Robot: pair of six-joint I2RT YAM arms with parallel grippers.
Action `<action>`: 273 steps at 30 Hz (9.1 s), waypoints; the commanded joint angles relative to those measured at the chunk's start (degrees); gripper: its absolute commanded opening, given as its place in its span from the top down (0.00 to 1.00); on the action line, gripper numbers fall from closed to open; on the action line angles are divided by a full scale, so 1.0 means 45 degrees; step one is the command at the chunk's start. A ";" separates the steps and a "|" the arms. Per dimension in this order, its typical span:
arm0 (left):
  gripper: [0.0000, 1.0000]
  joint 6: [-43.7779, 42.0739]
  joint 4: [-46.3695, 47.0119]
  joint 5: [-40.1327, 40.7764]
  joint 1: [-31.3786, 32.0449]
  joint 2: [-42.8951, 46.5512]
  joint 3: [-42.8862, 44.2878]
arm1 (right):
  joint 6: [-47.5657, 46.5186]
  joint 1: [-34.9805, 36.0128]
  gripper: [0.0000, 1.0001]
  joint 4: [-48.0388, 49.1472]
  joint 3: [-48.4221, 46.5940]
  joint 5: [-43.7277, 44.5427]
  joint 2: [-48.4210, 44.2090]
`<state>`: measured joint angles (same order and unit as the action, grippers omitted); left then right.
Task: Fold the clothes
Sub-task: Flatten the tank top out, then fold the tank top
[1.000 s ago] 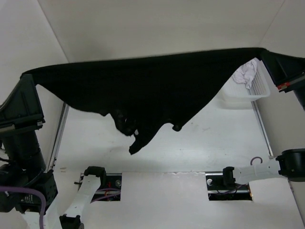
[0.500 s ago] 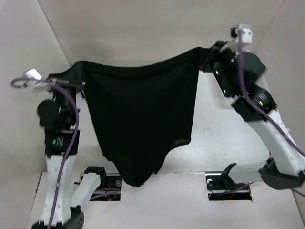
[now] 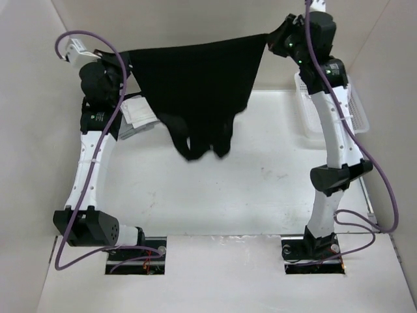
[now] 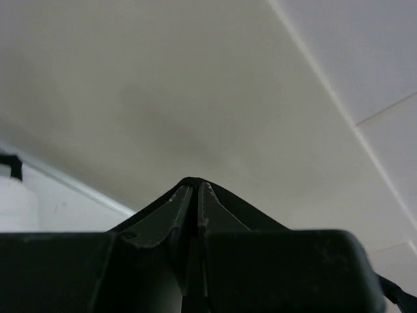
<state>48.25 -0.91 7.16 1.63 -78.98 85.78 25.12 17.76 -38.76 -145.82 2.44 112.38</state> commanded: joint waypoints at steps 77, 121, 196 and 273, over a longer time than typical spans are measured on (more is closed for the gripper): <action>0.68 0.0996 0.3952 -0.0277 -0.0015 0.4717 -1.5698 | 0.4025 0.2292 0.97 1.2168 2.4216 -0.0426 -0.7099; 0.87 0.1993 0.6862 -0.2157 -0.2169 0.0481 -1.6152 | 0.7366 0.1864 0.79 1.6856 2.6780 -0.1303 -0.4329; 1.00 0.2012 0.6157 -0.0438 0.1015 0.0928 -1.1557 | 0.3830 -0.1535 0.99 1.1151 2.2204 -0.2456 -0.6963; 0.91 0.4395 1.1842 -0.0536 1.1386 -0.2648 -1.4783 | 0.6332 -0.0304 1.00 1.1449 2.8479 0.0336 -1.1219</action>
<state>66.70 47.40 4.01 52.60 -94.94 20.69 55.40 15.84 15.94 -17.08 -0.01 65.84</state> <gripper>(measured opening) 0.090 0.009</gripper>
